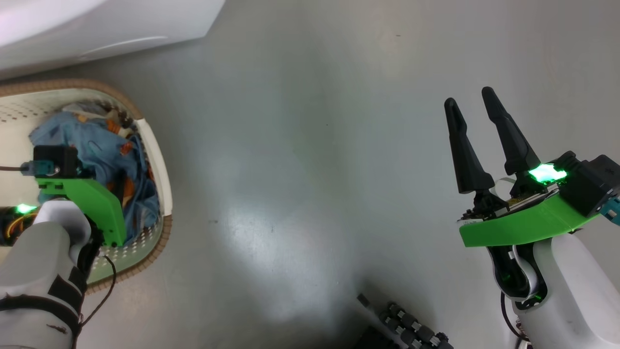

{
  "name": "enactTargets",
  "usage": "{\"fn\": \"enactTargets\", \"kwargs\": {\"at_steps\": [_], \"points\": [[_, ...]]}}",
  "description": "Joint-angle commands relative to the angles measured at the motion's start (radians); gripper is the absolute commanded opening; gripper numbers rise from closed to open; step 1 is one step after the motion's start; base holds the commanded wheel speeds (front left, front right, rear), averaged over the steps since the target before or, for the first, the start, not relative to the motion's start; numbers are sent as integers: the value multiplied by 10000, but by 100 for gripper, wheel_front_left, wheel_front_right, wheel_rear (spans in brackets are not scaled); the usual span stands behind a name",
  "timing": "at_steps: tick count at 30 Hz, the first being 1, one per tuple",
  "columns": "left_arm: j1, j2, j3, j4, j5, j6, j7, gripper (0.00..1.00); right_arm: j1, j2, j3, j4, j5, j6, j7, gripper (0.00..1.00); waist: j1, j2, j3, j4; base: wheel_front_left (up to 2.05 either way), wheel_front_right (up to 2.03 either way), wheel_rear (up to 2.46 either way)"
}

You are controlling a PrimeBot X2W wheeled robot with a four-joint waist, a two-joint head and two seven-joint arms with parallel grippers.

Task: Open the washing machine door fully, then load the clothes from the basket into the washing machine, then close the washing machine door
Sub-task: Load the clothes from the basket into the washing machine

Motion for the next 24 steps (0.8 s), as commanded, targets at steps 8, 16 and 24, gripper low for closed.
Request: {"fn": "enactTargets", "kwargs": {"at_steps": [8,16,24], "points": [[61,79,198,30,-415,4,-96,0,278,-150,9,-187,93,44,-80,100,0,-1,-275,91,0,0,0],[543,-190,521,49,-1013,4,-1219,0,348,-283,-141,-175,22,44,-80,100,0,-1,-1278,554,0,0,0],[1214,-262,668,-15,-1420,4,-2247,0,757,-418,-268,-59,-18,44,-80,100,0,-1,-2481,971,0,0,0]]}}
